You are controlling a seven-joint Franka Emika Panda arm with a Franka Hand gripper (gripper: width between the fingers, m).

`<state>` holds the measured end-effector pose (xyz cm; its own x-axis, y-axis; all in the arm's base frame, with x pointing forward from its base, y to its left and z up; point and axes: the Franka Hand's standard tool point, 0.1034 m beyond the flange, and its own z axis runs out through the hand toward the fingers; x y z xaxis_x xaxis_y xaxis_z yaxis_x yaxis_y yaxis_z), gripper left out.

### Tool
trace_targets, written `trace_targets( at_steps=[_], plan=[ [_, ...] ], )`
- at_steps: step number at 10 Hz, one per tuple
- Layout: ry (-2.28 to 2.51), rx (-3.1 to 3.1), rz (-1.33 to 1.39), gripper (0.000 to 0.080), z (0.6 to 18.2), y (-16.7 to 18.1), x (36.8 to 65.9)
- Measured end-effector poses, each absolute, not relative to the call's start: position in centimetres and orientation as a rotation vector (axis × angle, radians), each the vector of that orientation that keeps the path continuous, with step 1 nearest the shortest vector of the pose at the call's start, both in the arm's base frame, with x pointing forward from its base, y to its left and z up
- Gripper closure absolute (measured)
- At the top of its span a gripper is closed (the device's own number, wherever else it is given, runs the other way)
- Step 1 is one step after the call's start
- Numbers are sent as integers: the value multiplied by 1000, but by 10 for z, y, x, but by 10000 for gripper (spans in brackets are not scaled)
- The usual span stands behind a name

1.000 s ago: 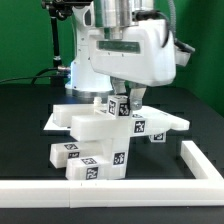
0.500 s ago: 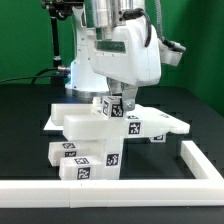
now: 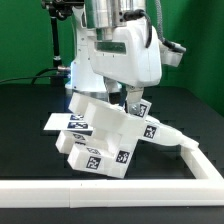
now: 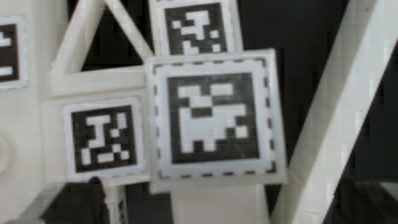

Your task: Assemble chair

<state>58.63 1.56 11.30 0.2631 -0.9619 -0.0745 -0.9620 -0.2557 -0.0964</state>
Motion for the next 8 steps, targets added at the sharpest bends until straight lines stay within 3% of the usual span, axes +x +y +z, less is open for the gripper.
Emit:
trace_targets(
  at_steps=[6,8],
  plan=[
    [1726,-2470,-37,151,131,-17,595],
    [1705,-2500,-56,151,116,-26,586]
  ],
)
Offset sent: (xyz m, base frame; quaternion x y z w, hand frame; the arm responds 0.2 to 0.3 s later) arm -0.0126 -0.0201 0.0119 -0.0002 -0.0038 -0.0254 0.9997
